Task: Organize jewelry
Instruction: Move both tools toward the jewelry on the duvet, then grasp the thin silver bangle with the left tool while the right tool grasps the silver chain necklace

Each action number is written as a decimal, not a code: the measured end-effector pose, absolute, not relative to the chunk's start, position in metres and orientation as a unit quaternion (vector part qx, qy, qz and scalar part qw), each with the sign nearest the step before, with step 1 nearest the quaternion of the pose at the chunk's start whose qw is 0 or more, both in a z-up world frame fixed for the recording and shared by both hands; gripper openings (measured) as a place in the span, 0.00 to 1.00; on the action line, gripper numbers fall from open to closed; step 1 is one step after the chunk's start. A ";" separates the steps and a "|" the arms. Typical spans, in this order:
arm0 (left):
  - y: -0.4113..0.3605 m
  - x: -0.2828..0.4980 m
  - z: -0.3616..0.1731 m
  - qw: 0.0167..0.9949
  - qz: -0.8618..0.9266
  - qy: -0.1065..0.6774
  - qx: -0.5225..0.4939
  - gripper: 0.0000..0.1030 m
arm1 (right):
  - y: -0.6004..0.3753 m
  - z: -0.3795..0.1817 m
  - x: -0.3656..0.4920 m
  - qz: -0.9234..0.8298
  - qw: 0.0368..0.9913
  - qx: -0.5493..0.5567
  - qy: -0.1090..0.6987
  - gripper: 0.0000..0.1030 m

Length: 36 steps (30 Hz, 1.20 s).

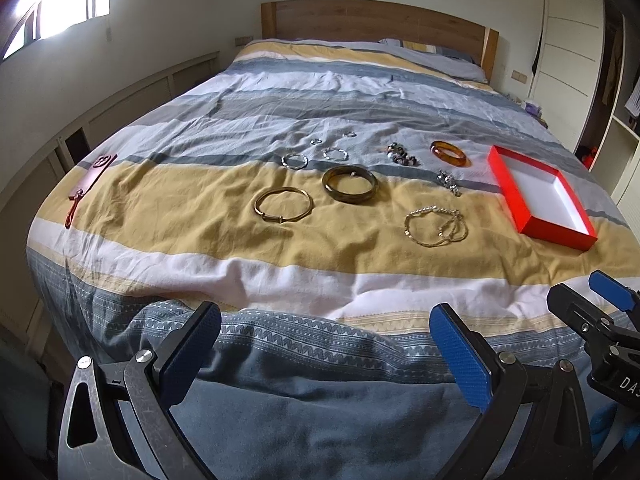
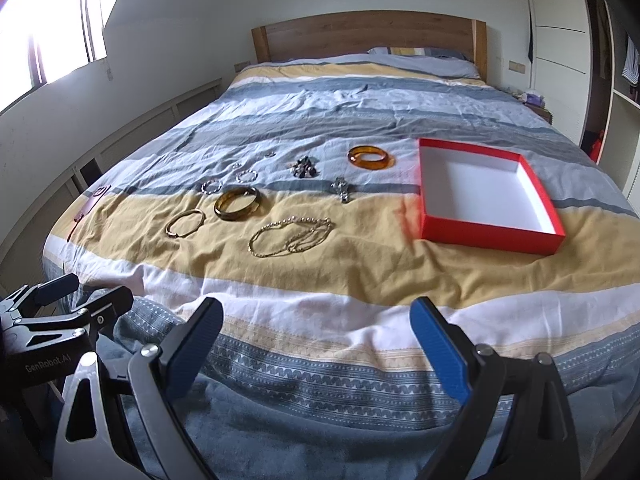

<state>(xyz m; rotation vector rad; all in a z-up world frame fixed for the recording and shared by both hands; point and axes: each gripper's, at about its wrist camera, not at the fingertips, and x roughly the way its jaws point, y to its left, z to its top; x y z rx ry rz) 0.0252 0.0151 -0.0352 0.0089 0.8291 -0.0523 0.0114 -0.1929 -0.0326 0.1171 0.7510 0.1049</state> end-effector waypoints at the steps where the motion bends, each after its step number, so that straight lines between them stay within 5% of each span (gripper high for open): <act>1: 0.017 0.027 -0.037 0.916 -0.023 0.401 0.004 0.99 | -0.192 -0.034 0.013 0.052 0.927 0.057 0.367 0.92; 36: 0.047 0.091 -0.081 0.886 -0.030 0.463 0.003 0.92 | -0.170 -0.069 0.088 0.080 0.895 0.055 0.435 0.92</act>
